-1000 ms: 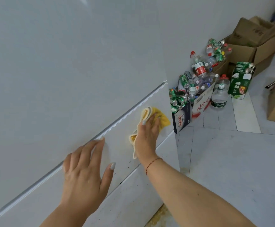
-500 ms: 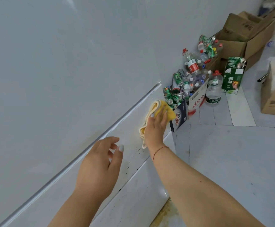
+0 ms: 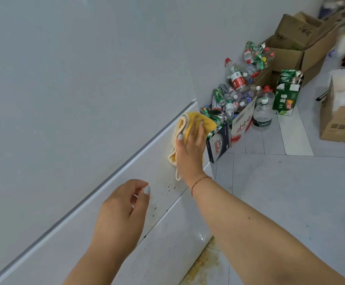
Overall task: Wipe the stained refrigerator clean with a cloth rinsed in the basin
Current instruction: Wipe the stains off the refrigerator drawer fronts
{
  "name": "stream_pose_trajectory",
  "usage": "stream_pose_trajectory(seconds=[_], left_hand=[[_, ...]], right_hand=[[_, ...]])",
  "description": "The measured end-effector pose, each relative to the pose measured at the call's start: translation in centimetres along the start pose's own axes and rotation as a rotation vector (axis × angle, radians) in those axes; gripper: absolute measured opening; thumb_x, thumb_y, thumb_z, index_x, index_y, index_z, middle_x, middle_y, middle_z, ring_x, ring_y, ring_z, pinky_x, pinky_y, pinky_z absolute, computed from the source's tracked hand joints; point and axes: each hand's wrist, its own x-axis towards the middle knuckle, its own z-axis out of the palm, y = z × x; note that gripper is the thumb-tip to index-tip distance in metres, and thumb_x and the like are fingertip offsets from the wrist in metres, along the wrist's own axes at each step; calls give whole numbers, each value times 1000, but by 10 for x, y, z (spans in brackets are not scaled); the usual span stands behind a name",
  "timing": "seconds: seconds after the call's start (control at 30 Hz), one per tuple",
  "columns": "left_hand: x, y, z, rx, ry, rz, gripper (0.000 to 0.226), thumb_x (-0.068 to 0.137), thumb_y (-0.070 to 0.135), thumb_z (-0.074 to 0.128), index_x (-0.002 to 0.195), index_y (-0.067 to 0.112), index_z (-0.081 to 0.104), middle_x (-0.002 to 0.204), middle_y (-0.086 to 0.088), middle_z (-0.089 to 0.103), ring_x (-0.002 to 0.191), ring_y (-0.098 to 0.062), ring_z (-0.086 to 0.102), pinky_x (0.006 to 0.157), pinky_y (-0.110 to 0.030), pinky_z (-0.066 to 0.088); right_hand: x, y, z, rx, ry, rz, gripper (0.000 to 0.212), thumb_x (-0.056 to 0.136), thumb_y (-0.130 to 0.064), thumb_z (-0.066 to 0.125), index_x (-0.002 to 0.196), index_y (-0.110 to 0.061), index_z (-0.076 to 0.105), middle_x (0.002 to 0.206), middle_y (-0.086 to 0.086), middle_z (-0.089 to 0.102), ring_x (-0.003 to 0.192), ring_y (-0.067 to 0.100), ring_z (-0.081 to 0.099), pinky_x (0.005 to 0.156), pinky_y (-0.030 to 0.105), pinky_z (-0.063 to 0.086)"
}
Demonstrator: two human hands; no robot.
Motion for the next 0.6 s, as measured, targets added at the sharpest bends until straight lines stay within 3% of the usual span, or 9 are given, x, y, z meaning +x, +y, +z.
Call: stream_pose_trajectory(seconds=[0.1, 0.2, 0.33, 0.4, 0.5, 0.6], left_hand=[[-7, -4, -1, -13, -6, -12, 14, 94, 38, 46, 87, 40, 58, 79, 9, 65, 81, -5, 63, 66, -23, 46], [-12, -11, -2, -16, -5, -24, 15, 95, 36, 46, 87, 39, 58, 79, 10, 65, 82, -5, 62, 67, -21, 45], [-16, -17, 0, -14, -5, -48, 15, 94, 36, 46, 86, 38, 59, 80, 15, 65, 81, -6, 63, 68, -25, 48], [-16, -15, 3, -6, -12, -51, 15, 94, 38, 45, 87, 38, 59, 80, 15, 65, 81, -6, 63, 68, -26, 48], [-14, -10, 6, -7, -21, -49, 16, 94, 40, 44, 87, 39, 58, 78, 13, 65, 81, -6, 63, 67, -27, 50], [-12, -6, 7, -5, -30, -45, 17, 93, 43, 42, 87, 39, 58, 79, 10, 66, 81, -8, 64, 69, -33, 53]], right_hand=[[11, 15, 4, 134, 29, 232, 65, 98, -49, 21, 152, -29, -6, 161, -1, -9, 148, 19, -5, 120, 48, 6], [10, 32, 11, 318, 68, 569, 63, 99, -50, 23, 153, -29, -3, 162, 0, -6, 148, 26, 7, 119, 52, 13], [-8, 72, 35, 442, 13, 917, 97, 67, -78, 15, 152, -33, 3, 159, 2, 18, 142, 27, 28, 115, 53, 23], [-27, 61, 36, 442, -46, 925, 89, 77, -73, 19, 153, -29, 6, 157, 3, 22, 139, 28, 33, 113, 53, 27], [-45, 20, 24, 410, -90, 755, 66, 100, -46, 32, 154, -22, 3, 160, 0, 4, 142, 28, 27, 114, 47, 29], [-37, 18, 13, 374, -99, 534, 70, 99, -40, 39, 154, -23, -1, 160, -4, -7, 145, 24, 20, 115, 45, 29]])
